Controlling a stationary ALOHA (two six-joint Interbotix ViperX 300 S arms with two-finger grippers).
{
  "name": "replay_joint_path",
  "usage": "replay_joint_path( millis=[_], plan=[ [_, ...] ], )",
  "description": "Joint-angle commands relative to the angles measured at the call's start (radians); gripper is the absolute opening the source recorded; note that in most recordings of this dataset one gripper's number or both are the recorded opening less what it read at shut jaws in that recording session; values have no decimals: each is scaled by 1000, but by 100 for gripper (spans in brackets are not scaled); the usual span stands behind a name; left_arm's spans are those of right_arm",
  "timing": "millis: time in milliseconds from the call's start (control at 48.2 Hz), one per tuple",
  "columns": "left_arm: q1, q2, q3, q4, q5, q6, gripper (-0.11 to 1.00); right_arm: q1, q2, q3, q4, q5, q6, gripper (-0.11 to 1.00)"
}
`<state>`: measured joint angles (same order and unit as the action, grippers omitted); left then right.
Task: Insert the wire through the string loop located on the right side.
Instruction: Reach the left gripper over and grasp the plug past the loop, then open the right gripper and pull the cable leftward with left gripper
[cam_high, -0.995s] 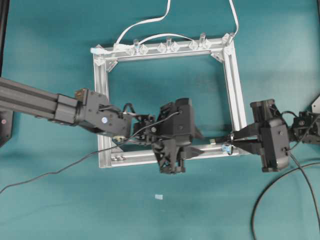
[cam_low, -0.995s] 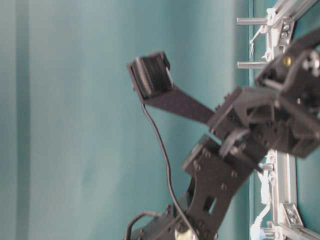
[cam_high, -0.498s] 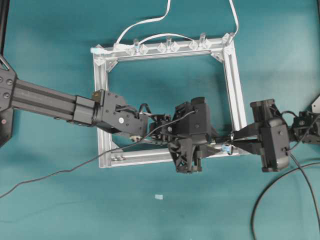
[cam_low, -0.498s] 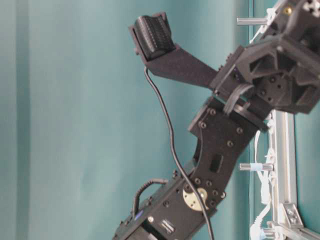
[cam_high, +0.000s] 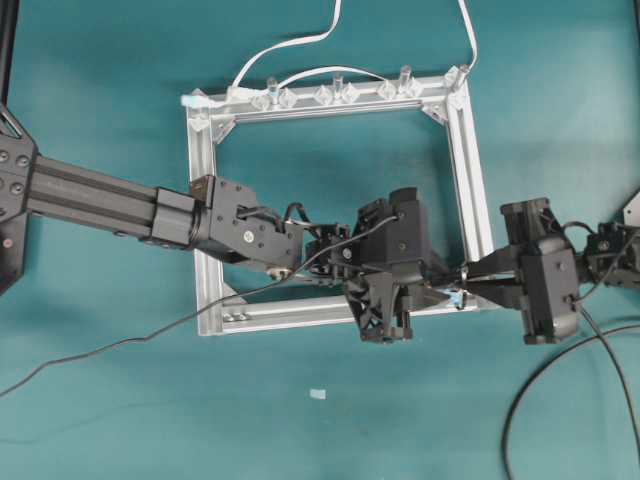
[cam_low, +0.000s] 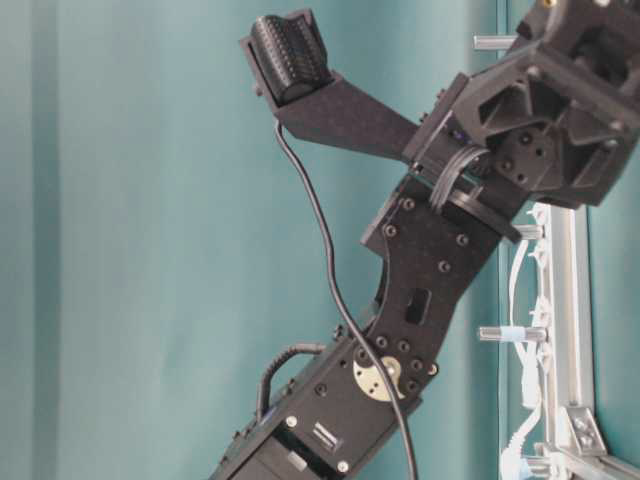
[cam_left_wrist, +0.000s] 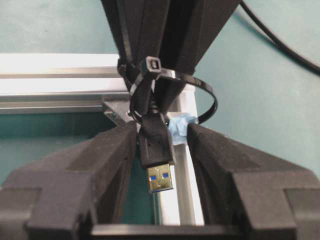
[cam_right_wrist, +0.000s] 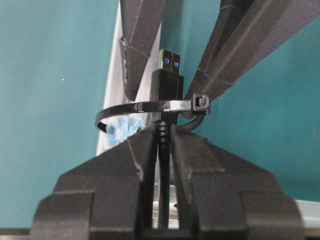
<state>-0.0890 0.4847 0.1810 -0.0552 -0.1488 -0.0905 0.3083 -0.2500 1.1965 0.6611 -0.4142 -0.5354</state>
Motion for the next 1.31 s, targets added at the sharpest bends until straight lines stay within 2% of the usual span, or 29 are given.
replay_joint_path(
  millis=[0, 124, 912, 1286],
  plan=[
    [5, -21, -23, 3, 2, -3, 42, -2, -6, -9, -3, -11, 0, 12],
    [3, -26, -25, 3, 25, -3, 23, -3, -6, -9, -3, -12, 0, 12],
    [3, -35, -23, 3, 49, -3, 23, -3, -6, -3, -3, -15, 2, 12],
    [3, -48, -18, 3, 58, -2, 23, -3, -14, -3, -3, 55, 5, 12]
  ],
)
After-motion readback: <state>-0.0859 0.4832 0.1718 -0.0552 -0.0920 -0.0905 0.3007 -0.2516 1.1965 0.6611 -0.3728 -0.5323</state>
